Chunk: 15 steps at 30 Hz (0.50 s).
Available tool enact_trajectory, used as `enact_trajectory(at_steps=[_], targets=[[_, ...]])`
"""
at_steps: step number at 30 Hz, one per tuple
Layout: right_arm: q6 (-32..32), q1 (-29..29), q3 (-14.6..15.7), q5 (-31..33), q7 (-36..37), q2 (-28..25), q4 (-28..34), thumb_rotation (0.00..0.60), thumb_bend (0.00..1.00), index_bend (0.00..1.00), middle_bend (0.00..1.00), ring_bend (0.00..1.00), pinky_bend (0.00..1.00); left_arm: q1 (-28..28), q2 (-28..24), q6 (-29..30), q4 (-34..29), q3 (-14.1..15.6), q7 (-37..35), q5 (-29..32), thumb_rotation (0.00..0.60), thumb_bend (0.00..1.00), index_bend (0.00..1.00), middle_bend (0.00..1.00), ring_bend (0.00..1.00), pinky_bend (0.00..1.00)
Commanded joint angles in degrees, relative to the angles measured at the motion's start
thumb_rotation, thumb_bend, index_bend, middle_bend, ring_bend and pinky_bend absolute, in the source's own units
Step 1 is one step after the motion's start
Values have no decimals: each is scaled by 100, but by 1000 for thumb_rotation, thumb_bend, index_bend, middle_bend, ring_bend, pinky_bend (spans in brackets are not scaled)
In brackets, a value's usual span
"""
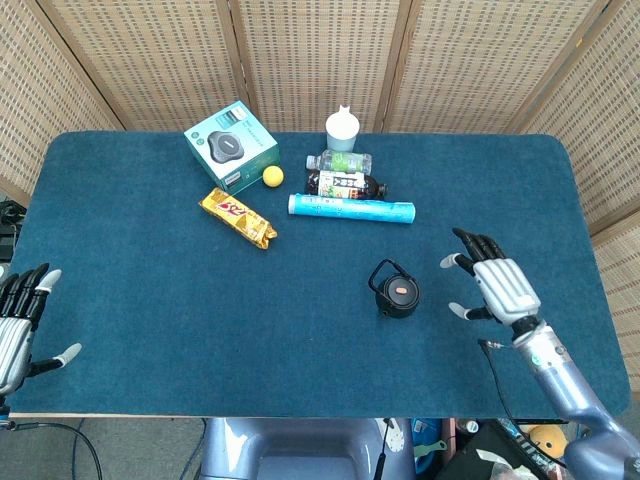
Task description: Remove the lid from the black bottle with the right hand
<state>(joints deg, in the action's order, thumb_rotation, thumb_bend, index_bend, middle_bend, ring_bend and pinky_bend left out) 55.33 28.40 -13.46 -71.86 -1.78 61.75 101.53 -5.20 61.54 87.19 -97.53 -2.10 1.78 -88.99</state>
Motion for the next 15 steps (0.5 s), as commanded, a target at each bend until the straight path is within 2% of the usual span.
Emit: enact_trajectory(at_steps=[1, 5, 15], targets=[[-511, 747, -281, 1354, -931, 521, 104, 600, 459, 390, 0, 0, 0, -17, 10, -42, 20, -2, -4, 28, 600, 144, 0, 0, 0, 0], [-346, 1160, -187, 2266, -1738, 1054, 18, 600, 473, 400, 0, 0, 0, -48, 13, -117, 55, -11, -43, 77, 600, 144, 0, 0, 0, 0], [116, 1580, 65, 3137, -2628, 1815, -222, 600, 487, 424, 0, 0, 0, -63, -10, -152, 73, -28, -126, 128, 600, 145, 0, 0, 0, 0]])
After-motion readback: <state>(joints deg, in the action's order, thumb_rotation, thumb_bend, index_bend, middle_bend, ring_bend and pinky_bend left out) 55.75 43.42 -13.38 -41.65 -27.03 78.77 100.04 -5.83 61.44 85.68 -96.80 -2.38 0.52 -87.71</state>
